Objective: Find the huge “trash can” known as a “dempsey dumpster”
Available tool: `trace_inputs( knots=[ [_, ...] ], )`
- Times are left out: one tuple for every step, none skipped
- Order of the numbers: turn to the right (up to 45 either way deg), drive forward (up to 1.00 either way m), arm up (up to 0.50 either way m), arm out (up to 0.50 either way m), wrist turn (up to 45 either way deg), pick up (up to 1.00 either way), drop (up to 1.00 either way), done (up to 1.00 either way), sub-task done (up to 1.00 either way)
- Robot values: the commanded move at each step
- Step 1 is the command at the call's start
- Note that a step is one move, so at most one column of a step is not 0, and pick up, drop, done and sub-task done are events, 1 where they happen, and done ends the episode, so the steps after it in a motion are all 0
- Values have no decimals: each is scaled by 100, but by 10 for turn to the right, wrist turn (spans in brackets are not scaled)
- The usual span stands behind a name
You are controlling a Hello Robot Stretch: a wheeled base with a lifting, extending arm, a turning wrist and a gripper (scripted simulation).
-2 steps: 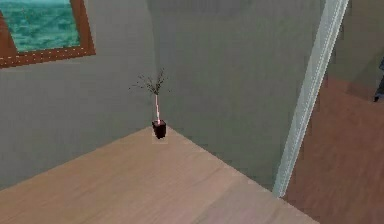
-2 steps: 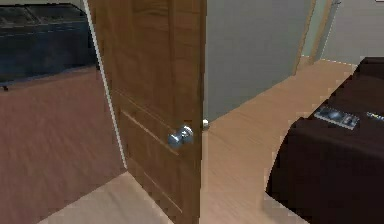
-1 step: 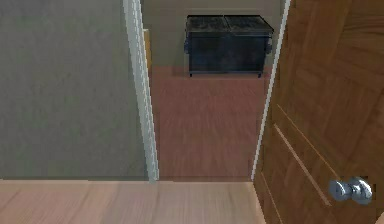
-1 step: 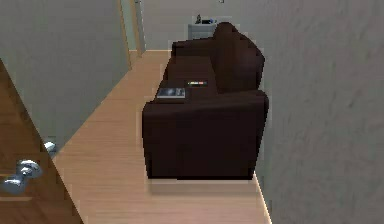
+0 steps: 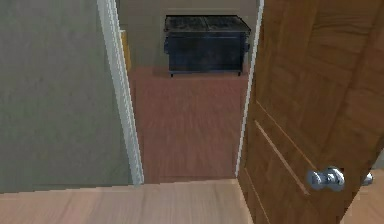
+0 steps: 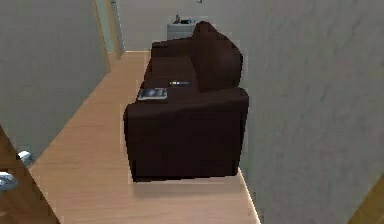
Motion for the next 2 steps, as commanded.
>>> trace_inputs(
  knots=[
    [0, 100, 0, 0, 0, 0, 0, 0, 0],
    [120, 0, 0, 0, 0, 0, 0, 0, 0]
  ],
)
